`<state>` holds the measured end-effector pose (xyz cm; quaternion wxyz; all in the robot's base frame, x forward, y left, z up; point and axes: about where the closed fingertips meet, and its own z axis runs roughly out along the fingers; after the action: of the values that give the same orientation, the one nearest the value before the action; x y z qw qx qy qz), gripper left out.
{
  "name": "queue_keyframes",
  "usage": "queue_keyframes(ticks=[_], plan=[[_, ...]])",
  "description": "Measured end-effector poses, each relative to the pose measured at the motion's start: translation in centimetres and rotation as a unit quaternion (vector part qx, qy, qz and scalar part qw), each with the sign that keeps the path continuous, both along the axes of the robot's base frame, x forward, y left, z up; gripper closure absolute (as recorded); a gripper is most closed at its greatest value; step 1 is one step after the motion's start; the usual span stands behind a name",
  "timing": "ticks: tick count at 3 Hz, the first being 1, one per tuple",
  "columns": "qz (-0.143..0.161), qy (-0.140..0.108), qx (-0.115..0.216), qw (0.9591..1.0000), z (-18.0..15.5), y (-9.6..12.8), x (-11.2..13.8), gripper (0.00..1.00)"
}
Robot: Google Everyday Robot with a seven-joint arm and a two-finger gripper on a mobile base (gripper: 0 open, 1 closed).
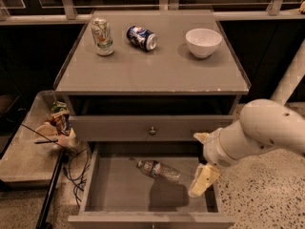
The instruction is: Pick water bottle from middle drawer and place on counter
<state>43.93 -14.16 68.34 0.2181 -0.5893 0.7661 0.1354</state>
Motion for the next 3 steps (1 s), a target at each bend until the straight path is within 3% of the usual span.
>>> queue_keyframes(ticks=[1, 3], plan=[[-0.016, 0.023, 0.017, 0.9995, -5.5, 1.2, 0.5, 0.0], [-0.037, 0.014, 0.068, 0.9969, -12.8, 2.8, 1.0, 0.0]])
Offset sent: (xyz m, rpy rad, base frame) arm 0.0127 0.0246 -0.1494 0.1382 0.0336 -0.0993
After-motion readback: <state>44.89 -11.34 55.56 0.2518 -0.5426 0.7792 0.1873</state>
